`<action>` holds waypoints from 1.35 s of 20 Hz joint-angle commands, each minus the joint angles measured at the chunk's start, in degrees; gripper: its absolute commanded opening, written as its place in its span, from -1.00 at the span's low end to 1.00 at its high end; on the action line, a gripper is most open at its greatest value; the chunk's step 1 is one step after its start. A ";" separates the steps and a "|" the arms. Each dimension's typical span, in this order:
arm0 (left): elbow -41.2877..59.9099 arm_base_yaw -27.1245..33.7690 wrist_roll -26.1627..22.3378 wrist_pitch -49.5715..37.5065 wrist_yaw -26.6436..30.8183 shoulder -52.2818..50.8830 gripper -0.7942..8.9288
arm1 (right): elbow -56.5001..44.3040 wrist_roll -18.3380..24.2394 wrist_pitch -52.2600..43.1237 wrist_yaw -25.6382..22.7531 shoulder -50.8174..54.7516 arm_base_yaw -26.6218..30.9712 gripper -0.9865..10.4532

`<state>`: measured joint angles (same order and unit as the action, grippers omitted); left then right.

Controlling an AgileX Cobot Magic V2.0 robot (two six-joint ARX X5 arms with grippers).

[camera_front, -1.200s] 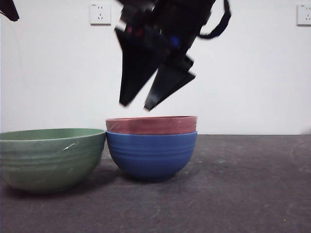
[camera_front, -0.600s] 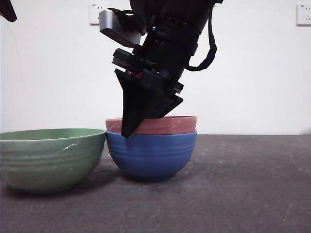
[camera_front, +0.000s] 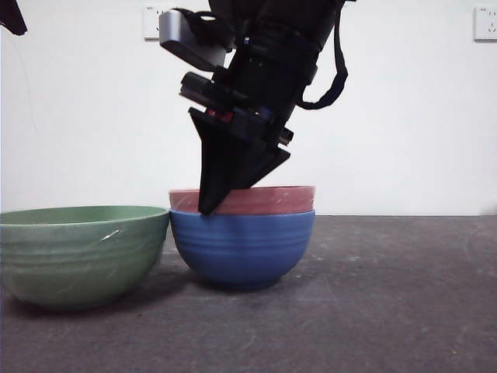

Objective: Pick up the green bowl on the top,put the green bowl on the left,pick up the red bowl in the middle,put the red bowl on the right

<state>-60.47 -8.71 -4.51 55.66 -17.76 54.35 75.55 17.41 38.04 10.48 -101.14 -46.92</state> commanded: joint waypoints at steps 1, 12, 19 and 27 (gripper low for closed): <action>0.35 0.15 -0.68 -0.28 -0.31 -0.04 0.06 | 0.07 0.11 0.00 0.04 1.03 -0.20 -0.84; 0.37 0.15 -0.68 -0.31 -0.31 0.00 0.06 | 0.07 0.09 0.17 -3.56 2.89 -0.74 -0.84; 0.37 0.15 -0.68 -0.52 -0.31 0.00 0.06 | 0.07 0.02 0.15 -8.13 6.25 -1.70 -0.84; 0.37 0.15 -0.68 -1.27 -0.31 0.00 0.06 | -0.70 -6.93 13.14 -26.60 19.37 -0.31 -0.85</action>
<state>-60.47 -8.73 -4.49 54.78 -17.76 54.37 75.37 12.64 51.35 -15.49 -81.71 -47.33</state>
